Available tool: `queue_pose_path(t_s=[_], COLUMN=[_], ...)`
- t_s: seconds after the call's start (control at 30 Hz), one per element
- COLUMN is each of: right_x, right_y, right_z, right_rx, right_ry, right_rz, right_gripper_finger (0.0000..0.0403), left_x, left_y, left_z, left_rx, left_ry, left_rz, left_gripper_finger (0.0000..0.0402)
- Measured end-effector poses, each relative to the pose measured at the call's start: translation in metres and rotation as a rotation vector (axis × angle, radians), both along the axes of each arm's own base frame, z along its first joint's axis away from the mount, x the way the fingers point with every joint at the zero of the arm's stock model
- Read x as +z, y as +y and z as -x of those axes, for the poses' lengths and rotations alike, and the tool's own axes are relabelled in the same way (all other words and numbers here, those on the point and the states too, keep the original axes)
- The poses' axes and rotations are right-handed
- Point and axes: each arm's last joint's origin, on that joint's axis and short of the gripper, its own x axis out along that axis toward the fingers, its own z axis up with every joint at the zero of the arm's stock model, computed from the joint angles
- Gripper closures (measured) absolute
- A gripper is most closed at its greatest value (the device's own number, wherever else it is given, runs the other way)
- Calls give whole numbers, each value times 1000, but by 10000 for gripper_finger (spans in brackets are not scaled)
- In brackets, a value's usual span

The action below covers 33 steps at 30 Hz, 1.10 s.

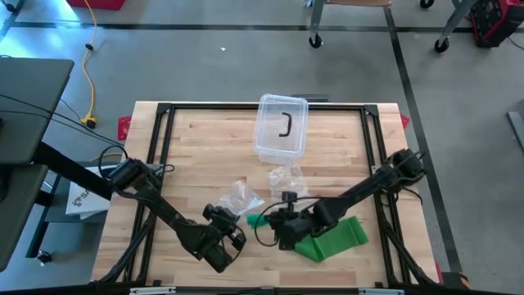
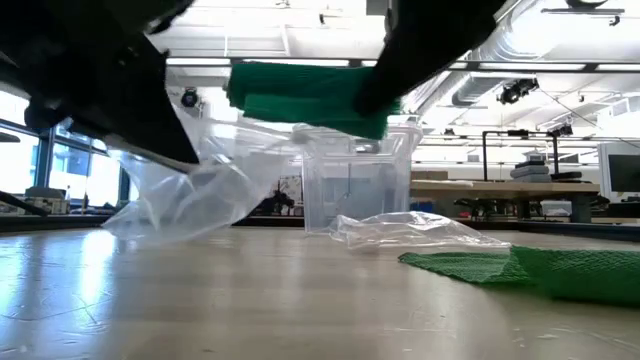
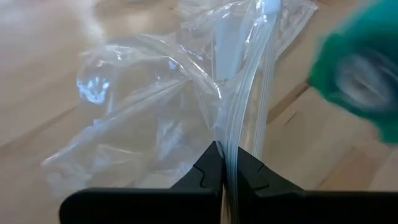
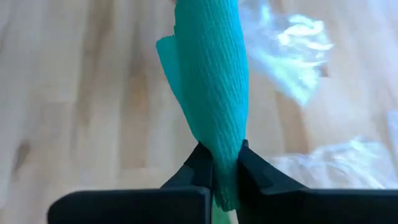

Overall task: Roll bandage
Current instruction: Put the blue bandage into the transparent zip bag

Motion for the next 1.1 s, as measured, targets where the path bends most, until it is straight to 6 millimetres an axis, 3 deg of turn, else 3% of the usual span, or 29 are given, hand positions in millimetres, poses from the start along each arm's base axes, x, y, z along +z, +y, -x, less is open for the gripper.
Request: queue_pose_path(t_s=[0.23,0.57,0.87,1.1], right_x=[-7,-19,-17,-22], right_y=[-12,-39,-40,-67], right_z=[-13,-17,-25,-33], right_rx=[20,-170,-48,-189], right_ry=[24,112,127,157], right_rz=[-87,-140,-323,-386], right_gripper_finger=[387,387,387,387], left_x=[-1,0,3,10], left_y=[1,-7,-8,-5], left_z=[-9,-8,-17,-32], left_rx=[-6,-74,-165,-276], left_ry=[-34,-34,-24,45], left_rz=[5,-20,-63,-64], left_gripper_finger=[401,401,401,401])
